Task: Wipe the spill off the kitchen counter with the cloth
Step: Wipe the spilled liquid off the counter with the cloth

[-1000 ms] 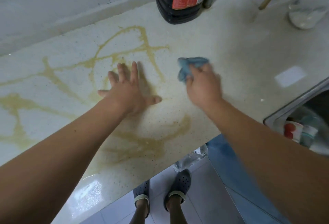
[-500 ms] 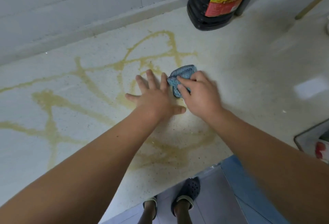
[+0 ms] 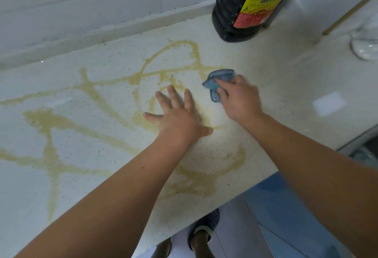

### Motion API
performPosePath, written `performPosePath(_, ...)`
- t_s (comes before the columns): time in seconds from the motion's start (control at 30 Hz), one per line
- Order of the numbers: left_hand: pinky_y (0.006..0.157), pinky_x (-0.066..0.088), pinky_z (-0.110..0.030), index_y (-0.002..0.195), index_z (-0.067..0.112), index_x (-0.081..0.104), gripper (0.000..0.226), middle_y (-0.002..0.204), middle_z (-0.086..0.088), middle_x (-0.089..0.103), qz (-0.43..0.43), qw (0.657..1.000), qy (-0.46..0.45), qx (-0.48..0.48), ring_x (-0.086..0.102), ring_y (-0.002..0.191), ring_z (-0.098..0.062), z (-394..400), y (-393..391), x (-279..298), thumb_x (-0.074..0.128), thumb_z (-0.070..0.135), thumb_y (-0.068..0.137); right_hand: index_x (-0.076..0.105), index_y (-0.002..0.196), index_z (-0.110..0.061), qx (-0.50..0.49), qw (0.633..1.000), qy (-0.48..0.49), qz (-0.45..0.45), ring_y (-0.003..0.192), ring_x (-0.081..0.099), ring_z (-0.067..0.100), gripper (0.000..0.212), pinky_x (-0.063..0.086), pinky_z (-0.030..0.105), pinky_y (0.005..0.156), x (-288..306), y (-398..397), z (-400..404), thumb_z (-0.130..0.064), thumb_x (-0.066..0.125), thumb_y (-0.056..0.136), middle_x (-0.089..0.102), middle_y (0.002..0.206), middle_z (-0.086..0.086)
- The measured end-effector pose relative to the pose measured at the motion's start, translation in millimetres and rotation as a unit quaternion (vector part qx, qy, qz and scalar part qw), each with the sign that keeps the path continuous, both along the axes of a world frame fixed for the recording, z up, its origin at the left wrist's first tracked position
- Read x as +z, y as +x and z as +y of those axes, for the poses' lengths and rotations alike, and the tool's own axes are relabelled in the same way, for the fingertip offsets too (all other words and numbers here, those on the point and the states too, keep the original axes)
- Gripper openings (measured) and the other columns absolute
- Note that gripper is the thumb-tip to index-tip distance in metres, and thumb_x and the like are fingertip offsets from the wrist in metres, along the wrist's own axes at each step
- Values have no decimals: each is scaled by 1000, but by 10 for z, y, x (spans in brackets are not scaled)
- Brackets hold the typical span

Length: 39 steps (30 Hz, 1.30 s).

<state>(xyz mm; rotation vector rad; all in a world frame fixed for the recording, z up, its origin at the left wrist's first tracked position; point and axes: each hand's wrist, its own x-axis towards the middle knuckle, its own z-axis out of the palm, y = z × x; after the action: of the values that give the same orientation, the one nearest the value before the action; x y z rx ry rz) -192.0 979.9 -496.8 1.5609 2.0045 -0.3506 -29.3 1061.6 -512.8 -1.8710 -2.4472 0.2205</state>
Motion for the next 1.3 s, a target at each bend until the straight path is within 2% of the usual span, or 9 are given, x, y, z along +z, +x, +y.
performPosePath(0.13,106,11,-88,158,28,-28,134,165,-15,-34,-10,1000,-9,0,-28,150,-50,12,-16,65,58,88,75,46,155,-33,-154,988,-12,3,123,56,36,46,42,46,102,50,-101,140,-35,39,110,46,147,17)
performPosePath(0.27,108,14,-85,160,30,-25,132,170,-9,-23,-11,999,45,-2,-17,156,-41,-34,-352,137,53,92,74,57,149,-31,78,993,-27,79,110,58,30,46,35,40,87,-39,-476,-396,-31,53,104,57,122,8)
performPosePath(0.33,108,13,-85,159,32,-25,133,170,-5,-25,4,998,57,30,-17,157,-40,-17,-685,167,53,95,71,58,149,-32,104,993,-4,58,110,59,32,44,36,40,87,-65,-389,-243,-31,52,105,58,124,9)
performPosePath(0.5,108,15,-86,159,33,-25,138,168,-5,-31,7,996,6,93,-20,155,-41,63,-1050,71,62,90,69,55,147,-30,-149,988,15,40,125,58,34,48,48,49,100,-87,-270,551,-35,33,105,50,147,12)
performPosePath(0.73,108,16,-85,162,24,-20,143,170,-6,-27,7,994,11,109,-20,156,-41,74,-1021,20,69,84,68,54,151,-32,228,969,-35,82,107,56,28,45,36,35,84,-30,-847,27,-34,52,107,53,119,5)
performPosePath(0.93,109,17,-84,160,17,-25,149,170,-5,-26,14,994,9,107,-18,156,-41,76,-1017,8,66,88,65,48,155,-25,-65,996,6,52,121,56,42,48,47,48,101,-63,-756,718,-33,42,108,44,147,19)
performPosePath(1.07,110,17,-84,161,15,-22,150,170,-5,-25,10,994,13,112,-18,156,-41,79,-1019,-20,67,87,64,48,155,-27,211,974,-29,78,110,56,33,52,48,43,93,-80,-1019,81,-31,48,103,52,123,6)
performPosePath(1.13,109,16,-84,161,15,-22,150,170,-6,-26,5,994,15,112,-18,156,-41,76,-1016,-8,68,87,64,48,155,-27,265,961,-32,68,106,55,30,52,44,42,89,-61,-908,-4,-30,49,104,51,115,3)
performPosePath(1.3,109,16,-84,161,19,-23,151,170,-4,-27,6,994,7,113,-19,156,-41,86,-1020,1,70,86,63,49,154,-22,-46,998,11,49,115,59,42,46,48,45,95,-43,-697,798,-27,41,109,46,145,20)
